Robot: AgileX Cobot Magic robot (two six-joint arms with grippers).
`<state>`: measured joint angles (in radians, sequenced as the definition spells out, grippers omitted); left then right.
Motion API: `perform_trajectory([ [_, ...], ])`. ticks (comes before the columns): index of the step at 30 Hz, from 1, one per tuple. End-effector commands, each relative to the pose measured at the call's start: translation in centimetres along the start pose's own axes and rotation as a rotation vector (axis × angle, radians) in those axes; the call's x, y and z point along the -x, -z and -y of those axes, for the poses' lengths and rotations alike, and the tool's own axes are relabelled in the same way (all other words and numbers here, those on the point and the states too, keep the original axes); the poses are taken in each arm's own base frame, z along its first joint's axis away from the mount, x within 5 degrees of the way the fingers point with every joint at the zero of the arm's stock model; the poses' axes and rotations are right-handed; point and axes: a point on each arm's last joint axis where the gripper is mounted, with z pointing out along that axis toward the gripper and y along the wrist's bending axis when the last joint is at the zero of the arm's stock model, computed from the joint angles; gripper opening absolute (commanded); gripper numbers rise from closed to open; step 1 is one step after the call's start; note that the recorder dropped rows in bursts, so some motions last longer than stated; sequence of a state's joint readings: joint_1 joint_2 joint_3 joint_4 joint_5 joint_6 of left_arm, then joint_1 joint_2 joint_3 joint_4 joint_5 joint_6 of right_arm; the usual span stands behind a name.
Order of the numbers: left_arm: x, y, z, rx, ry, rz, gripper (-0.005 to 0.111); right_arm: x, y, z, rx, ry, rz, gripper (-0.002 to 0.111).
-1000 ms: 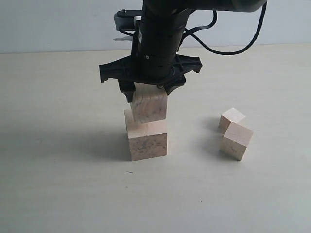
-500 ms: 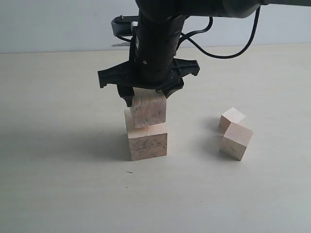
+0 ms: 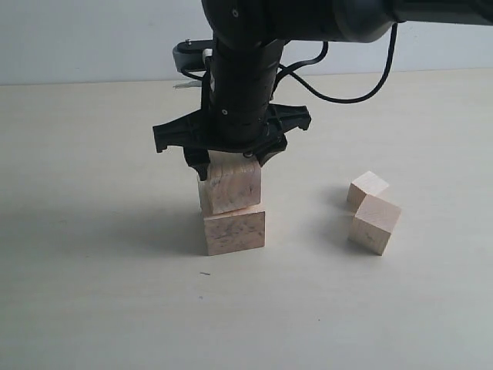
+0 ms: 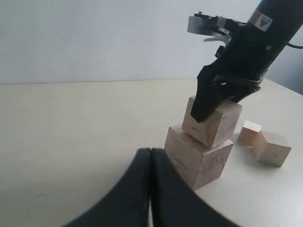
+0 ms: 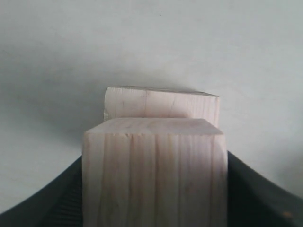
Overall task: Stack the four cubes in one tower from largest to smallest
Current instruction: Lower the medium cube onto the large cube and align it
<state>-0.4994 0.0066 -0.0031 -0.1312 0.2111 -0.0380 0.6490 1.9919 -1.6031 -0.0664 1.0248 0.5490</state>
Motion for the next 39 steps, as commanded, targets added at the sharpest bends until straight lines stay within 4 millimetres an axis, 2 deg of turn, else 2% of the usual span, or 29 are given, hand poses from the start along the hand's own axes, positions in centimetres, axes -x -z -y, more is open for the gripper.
perform_trajectory([
  [1, -0.04, 0.03, -0.02, 0.001, -0.001, 0.007, 0.0, 0.21, 0.34, -0.18, 0.009, 0.007, 0.019, 0.008],
  [25, -0.04, 0.03, -0.02, 0.001, -0.001, 0.007, 0.0, 0.39, 0.35, -0.31, 0.023, -0.005, 0.038, 0.009],
  [33, -0.04, 0.03, -0.02, 0.001, -0.001, 0.007, 0.0, 0.33, 0.35, -0.37, 0.029, -0.008, 0.032, 0.048],
  [37, -0.04, 0.03, -0.02, 0.001, -0.001, 0.007, 0.0, 0.3, 0.35, -0.37, 0.029, -0.009, 0.029, 0.062],
  [39, -0.04, 0.03, -0.02, 0.001, -0.001, 0.007, 0.0, 0.3, 0.35, -0.37, 0.029, -0.009, 0.029, 0.065],
])
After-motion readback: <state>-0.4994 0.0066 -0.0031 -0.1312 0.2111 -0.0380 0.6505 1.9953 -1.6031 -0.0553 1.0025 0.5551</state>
